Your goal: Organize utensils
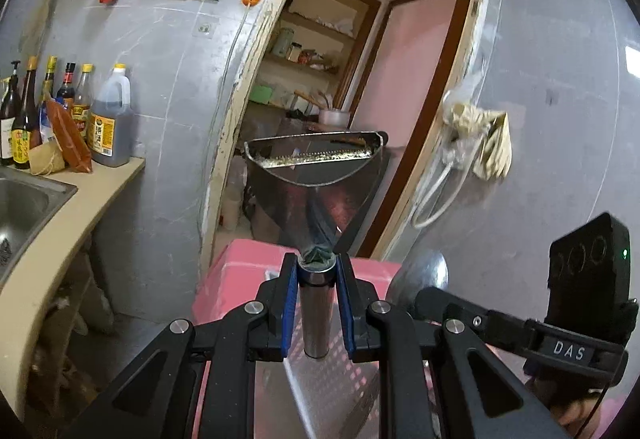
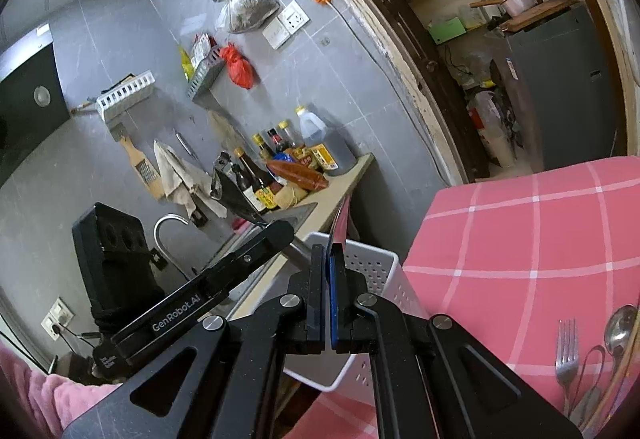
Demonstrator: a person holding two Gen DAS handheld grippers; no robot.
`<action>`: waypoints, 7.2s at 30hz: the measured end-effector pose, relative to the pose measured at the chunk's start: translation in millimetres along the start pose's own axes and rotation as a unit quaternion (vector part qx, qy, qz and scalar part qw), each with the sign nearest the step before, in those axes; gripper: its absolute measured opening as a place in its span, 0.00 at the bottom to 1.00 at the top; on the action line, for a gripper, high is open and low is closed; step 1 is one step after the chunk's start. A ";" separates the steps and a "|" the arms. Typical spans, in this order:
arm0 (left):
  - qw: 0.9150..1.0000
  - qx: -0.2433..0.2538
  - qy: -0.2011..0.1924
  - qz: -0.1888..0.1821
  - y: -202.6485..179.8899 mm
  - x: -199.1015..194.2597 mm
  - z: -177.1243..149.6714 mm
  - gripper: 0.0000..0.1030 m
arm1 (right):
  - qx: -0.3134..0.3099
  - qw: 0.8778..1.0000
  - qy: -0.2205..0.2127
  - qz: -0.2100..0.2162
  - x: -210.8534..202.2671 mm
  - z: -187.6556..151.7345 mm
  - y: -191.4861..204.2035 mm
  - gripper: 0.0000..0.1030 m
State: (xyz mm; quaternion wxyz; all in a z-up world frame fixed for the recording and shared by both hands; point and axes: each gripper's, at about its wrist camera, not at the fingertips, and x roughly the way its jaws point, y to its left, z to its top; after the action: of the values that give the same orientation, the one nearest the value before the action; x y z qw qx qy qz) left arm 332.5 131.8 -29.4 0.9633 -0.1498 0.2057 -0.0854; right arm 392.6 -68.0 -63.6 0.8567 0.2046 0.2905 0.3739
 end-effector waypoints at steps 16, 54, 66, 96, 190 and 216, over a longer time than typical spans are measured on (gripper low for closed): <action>0.999 -0.023 0.043 0.022 1.5 -29.4 -8.1 0.41 | 0.003 0.997 -0.010 -0.071 -41.3 -12.4 2.0 0.35; 0.991 0.098 0.023 0.085 -123.5 -50.0 -108.1 1.00 | -0.098 0.931 -0.044 -0.350 -214.1 -61.3 -22.7 0.99; 0.989 0.065 0.132 0.017 -125.5 -8.8 -147.4 0.99 | -0.029 0.954 0.035 -0.298 -192.7 -85.2 -83.8 0.98; 0.957 -0.097 0.270 -0.050 -108.8 107.0 -170.1 0.30 | 0.031 0.976 0.126 -0.172 -112.7 -90.2 -147.0 0.18; 0.987 0.012 0.129 -0.091 -121.9 -16.5 -27.2 0.02 | -0.020 0.977 -0.032 -0.207 -163.4 6.7 -28.1 0.21; 0.995 0.079 -0.044 0.046 -51.6 -54.7 61.5 0.02 | -0.135 0.985 -0.089 -0.065 -80.6 62.2 85.7 0.21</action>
State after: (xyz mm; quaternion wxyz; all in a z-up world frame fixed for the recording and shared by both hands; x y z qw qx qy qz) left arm 303.9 111.2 61.1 0.9832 -0.0671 0.1621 -0.0500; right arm 343.9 -83.0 59.3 0.9213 0.1002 0.1728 0.3336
